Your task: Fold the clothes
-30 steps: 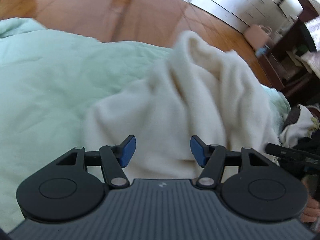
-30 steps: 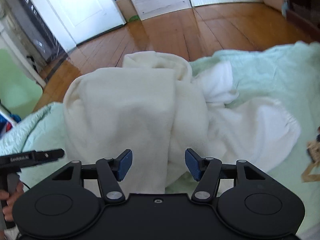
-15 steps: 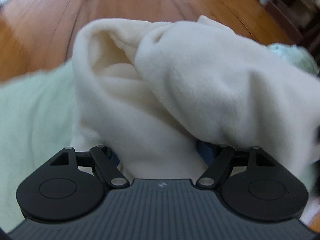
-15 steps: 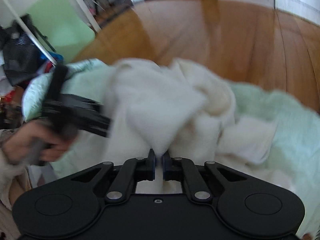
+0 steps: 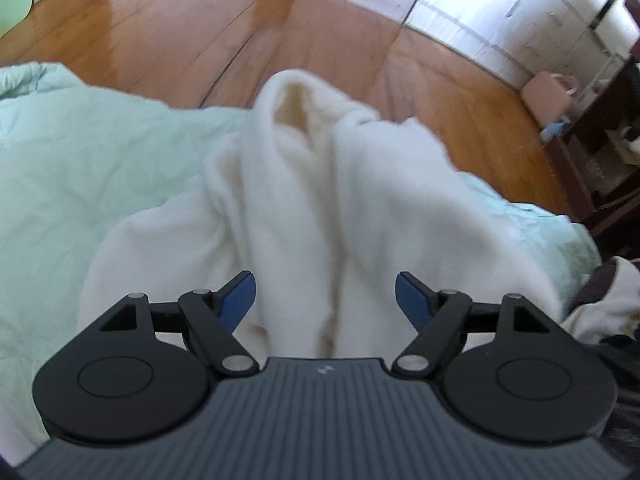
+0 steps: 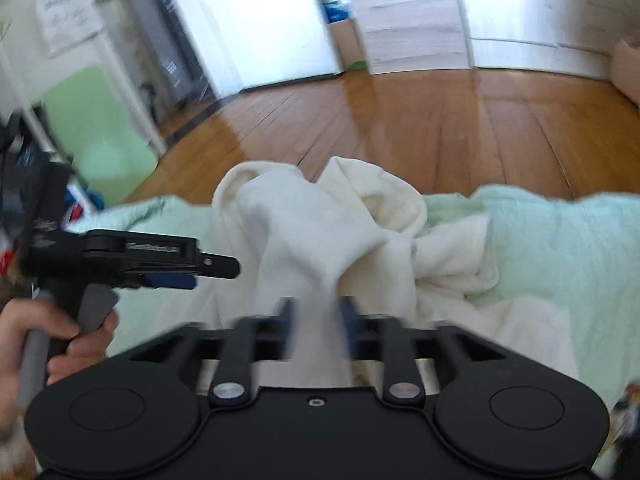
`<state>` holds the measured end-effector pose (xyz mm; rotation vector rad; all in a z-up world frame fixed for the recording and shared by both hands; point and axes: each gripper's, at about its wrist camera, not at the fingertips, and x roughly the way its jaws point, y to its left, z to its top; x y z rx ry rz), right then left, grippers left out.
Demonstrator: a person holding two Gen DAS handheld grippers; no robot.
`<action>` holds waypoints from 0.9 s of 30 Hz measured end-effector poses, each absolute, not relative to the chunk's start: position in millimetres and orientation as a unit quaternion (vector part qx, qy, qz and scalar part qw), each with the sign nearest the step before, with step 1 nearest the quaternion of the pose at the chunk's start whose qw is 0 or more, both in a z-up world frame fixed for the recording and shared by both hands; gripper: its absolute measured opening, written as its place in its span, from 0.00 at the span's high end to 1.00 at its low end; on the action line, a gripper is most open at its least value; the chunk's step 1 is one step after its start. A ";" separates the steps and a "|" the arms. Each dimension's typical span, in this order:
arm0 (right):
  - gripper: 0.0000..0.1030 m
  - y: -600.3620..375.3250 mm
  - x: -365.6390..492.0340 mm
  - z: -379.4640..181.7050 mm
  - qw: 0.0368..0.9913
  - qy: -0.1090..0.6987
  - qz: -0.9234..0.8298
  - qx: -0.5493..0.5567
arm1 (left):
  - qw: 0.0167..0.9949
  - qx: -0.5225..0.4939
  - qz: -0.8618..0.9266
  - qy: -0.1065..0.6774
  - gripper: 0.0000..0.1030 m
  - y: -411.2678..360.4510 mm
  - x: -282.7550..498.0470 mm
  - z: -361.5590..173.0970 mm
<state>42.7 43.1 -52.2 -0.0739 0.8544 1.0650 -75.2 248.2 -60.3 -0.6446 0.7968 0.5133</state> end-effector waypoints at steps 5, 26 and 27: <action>0.53 61.4 43.0 -89.2 0.802 0.424 0.420 -0.020 | 0.840 -0.315 0.256 0.361 0.25 226.8 -89.6 -54.1; 0.94 126.5 -49.9 -2.4 0.727 0.338 0.596 -0.039 | 0.825 -0.294 0.166 0.453 0.24 315.1 -98.8 1.7; 0.94 128.3 -48.4 -3.9 0.722 0.344 0.599 -0.026 | 0.822 -0.254 0.180 0.476 0.24 308.5 -98.2 9.1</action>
